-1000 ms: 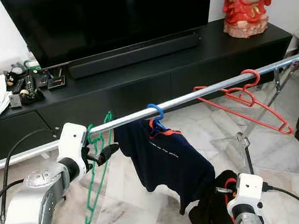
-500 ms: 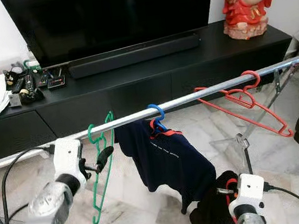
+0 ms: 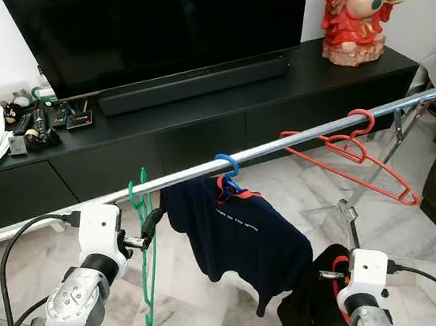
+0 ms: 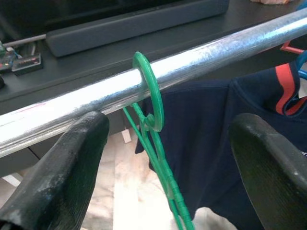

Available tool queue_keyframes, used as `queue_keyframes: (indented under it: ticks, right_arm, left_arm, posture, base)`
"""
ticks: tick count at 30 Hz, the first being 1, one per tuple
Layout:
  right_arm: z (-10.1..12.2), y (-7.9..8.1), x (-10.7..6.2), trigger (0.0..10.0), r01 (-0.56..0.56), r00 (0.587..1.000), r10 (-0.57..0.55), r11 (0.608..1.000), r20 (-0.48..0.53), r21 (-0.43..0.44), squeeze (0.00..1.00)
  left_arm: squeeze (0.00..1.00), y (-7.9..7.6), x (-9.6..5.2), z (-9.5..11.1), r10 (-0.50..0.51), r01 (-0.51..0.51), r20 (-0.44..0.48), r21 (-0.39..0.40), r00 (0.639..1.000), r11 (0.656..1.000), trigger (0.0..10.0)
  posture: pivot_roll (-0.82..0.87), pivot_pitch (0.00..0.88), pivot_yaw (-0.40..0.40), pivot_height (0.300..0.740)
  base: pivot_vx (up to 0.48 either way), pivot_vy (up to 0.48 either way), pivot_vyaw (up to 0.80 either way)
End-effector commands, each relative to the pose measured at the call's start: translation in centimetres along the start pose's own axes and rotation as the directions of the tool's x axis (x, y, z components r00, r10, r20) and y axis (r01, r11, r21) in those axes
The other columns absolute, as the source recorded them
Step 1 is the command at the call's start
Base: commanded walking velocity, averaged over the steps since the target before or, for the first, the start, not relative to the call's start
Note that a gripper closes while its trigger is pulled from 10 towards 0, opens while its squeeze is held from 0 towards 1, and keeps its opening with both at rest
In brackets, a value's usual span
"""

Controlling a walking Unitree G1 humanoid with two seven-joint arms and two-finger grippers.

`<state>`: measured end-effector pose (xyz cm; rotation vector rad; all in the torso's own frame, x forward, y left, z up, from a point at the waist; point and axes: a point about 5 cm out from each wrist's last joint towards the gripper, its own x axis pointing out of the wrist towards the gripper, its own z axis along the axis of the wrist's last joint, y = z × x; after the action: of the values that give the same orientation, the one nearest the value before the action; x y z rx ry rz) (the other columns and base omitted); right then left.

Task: Hang hanger

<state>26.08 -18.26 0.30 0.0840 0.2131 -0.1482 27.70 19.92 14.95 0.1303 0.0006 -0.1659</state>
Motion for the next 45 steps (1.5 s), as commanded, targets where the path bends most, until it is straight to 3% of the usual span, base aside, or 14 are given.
queue_keyframes:
  ticks: [1, 11, 26, 34, 39, 45]
  right_arm:
    - [0.2, -0.1, 0.0, 10.0, -0.006, 1.0, 0.007, 1.0, 0.01, -0.015, 0.0]
    - [0.3, -0.2, 0.0, 10.0, -0.029, 0.999, 0.03, 0.998, 0.015, -0.058, 0.0]
    - [0.5, -0.6, 0.3, 10.0, -0.044, 0.999, 0.044, 0.997, 0.007, -0.061, 0.0]
    - [0.6, -0.5, 0.4, 10.0, -0.056, 0.998, 0.057, 0.996, 0.009, -0.068, 0.0]
    - [0.5, -0.5, 0.5, 10.0, -0.058, 0.998, 0.058, 0.997, 0.002, -0.053, 0.0]
    - [0.5, -0.4, 0.5, 10.0, -0.07, 0.998, 0.07, 0.996, -0.004, -0.051, 0.0]
  left_arm:
    - [0.0, 0.0, -0.1, 0.0, 0.01, -0.01, 0.011, 0.0, 1.0, 1.0, 10.0]
    - [0.0, 0.1, 0.1, 0.2, 0.042, -0.042, 0.018, 0.01, 0.999, 0.999, 10.0]
    - [0.0, 0.3, 0.1, 0.6, 0.115, -0.115, 0.045, 0.006, 0.992, 0.993, 10.0]
    - [0.0, 1.0, -0.7, -0.2, 0.142, -0.142, 0.01, 0.159, 0.99, 0.977, 10.0]
    - [0.0, 2.0, -1.3, -0.7, 0.191, -0.183, -0.025, 0.181, 0.981, 0.966, 10.0]
    - [0.0, 1.8, -1.3, -0.6, 0.192, -0.188, -0.007, 0.162, 0.981, 0.969, 10.0]
  posture:
    - [0.02, 0.065, 0.015, 0.74]
    - [0.02, 0.053, 0.011, 0.74]
    - [0.02, 0.069, -0.014, 0.74]
    - [0.02, 0.073, -0.017, 0.74]
    - [0.03, 0.077, -0.017, 0.74]
    - [0.03, 0.079, -0.019, 0.74]
  base:
    - [0.0, -0.472, 0.0]
    - [0.0, -0.461, 0.24]
    - [0.0, 0.0, 0.11]
    - [0.0, -0.293, 0.57]
    - [0.0, -0.245, 0.0]
    - [0.0, 0.0, 0.0]
